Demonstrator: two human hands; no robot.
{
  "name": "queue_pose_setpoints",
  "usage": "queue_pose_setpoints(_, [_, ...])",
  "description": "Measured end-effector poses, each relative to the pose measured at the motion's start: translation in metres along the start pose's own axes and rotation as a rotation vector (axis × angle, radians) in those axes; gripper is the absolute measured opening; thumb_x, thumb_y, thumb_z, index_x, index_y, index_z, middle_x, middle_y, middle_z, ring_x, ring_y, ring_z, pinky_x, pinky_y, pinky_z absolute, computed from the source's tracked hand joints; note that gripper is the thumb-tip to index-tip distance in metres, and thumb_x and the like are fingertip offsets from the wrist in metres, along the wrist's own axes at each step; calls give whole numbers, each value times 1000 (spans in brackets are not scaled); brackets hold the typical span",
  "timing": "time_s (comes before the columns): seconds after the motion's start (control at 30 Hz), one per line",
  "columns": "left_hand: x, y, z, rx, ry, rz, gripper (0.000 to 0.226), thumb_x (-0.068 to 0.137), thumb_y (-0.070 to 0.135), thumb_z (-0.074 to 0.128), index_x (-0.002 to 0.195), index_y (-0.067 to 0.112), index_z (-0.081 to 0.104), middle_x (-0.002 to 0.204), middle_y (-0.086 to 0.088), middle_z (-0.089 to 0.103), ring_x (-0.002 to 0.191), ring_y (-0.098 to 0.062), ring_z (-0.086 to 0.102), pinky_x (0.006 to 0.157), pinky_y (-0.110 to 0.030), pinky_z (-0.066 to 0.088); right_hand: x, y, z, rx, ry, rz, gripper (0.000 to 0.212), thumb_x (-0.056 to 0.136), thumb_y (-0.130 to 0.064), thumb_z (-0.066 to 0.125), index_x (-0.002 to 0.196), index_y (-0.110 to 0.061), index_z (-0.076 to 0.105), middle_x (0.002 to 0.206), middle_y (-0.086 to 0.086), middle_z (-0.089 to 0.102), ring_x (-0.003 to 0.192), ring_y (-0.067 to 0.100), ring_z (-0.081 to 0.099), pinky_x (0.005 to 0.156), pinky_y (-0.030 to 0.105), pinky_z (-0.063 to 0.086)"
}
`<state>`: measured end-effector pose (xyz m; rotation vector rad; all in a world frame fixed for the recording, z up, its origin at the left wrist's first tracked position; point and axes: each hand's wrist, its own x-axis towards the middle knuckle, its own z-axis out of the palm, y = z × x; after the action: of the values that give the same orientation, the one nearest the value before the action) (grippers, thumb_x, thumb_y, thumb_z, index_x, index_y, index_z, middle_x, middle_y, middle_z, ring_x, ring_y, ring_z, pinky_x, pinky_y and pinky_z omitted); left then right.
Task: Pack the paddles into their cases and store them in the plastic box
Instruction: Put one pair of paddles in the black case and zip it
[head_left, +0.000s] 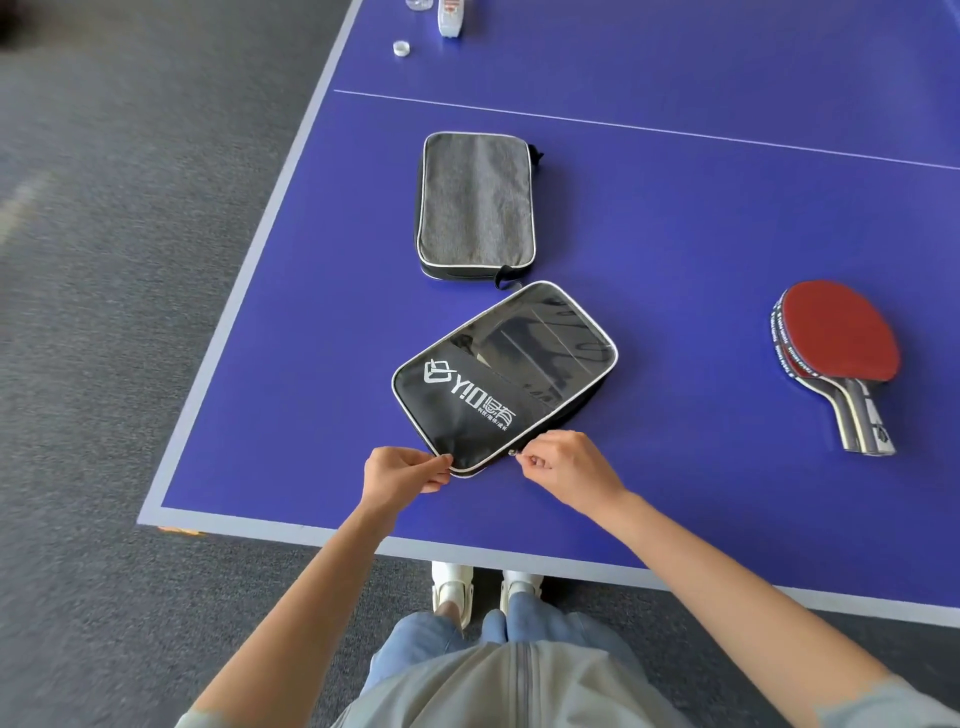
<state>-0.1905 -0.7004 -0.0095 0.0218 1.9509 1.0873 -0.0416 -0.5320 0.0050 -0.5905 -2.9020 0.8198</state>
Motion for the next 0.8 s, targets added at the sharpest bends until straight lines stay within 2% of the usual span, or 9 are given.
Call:
queue_pose_setpoints(0.07, [-2, 5, -3, 77, -3, 20, 19, 75, 27, 78, 65, 11, 74, 62, -4, 72, 64, -16, 68, 64, -18, 56, 4, 8, -3, 102, -9, 62, 29, 85, -11, 67, 60, 3, 61, 57, 16, 59, 55, 29, 51, 54, 38, 45])
queue_pose_setpoints(0.13, [-5, 11, -4, 354, 92, 156, 22, 74, 32, 79, 64, 14, 71, 60, 3, 68, 62, -12, 62, 51, -17, 47, 7, 9, -3, 292, 1, 161, 18, 81, -8, 69, 66, 2, 69, 60, 13, 65, 55, 21, 58, 58, 31, 48])
queue_pose_setpoints(0.23, [-12, 24, 8, 584, 247, 553, 23, 70, 26, 81, 76, 11, 64, 79, 3, 60, 76, -15, 56, 60, -30, 47, 10, 8, -1, 602, 19, 397, 5, 76, -4, 72, 72, -7, 74, 65, 9, 72, 58, 14, 68, 66, 20, 55])
queue_pose_setpoints(0.3, [-11, 34, 23, 621, 157, 715, 28, 70, 24, 82, 87, 10, 65, 91, -1, 58, 88, -17, 51, 65, -35, 47, 8, 9, 2, 685, 15, 468, 5, 75, -6, 75, 72, -10, 74, 66, 6, 73, 60, 14, 70, 68, 20, 56])
queue_pose_setpoints(0.4, [-4, 39, 46, 685, 1, 749, 41, 69, 27, 82, 101, 9, 66, 99, -4, 59, 94, -21, 51, 73, -36, 48, 9, 12, 2, 642, 0, 434, 2, 74, -9, 77, 75, -9, 75, 67, 7, 73, 61, 15, 69, 68, 20, 56])
queue_pose_setpoints(0.47, [0, 37, 56, 689, 13, 775, 38, 70, 26, 82, 101, 9, 67, 95, -4, 60, 91, -21, 52, 70, -35, 49, 10, 13, 2, 561, -12, 378, 2, 76, -9, 76, 76, -7, 75, 66, 7, 72, 61, 14, 67, 67, 21, 55])
queue_pose_setpoints(0.57, [6, 35, 59, 676, 76, 828, 28, 69, 20, 81, 92, 12, 69, 84, -1, 62, 79, -19, 53, 61, -34, 50, 12, 19, 1, 497, 51, 316, 4, 78, -6, 73, 76, -3, 73, 65, 9, 70, 55, 9, 61, 60, 18, 51])
queue_pose_setpoints(0.67, [9, 35, 55, 666, 101, 864, 20, 67, 15, 82, 84, 13, 71, 76, 2, 64, 72, -17, 55, 57, -33, 51, 14, 37, -7, 514, 126, 353, 8, 78, -7, 74, 74, -1, 72, 64, 10, 69, 51, 3, 59, 57, 15, 49])
queue_pose_setpoints(0.8, [11, 35, 53, 608, 101, 857, 12, 68, 14, 83, 67, 12, 72, 66, 3, 65, 64, -17, 54, 53, -33, 50, 20, 53, -16, 479, 124, 329, 8, 76, -10, 76, 73, -4, 74, 66, 4, 70, 56, 2, 60, 59, 14, 49])
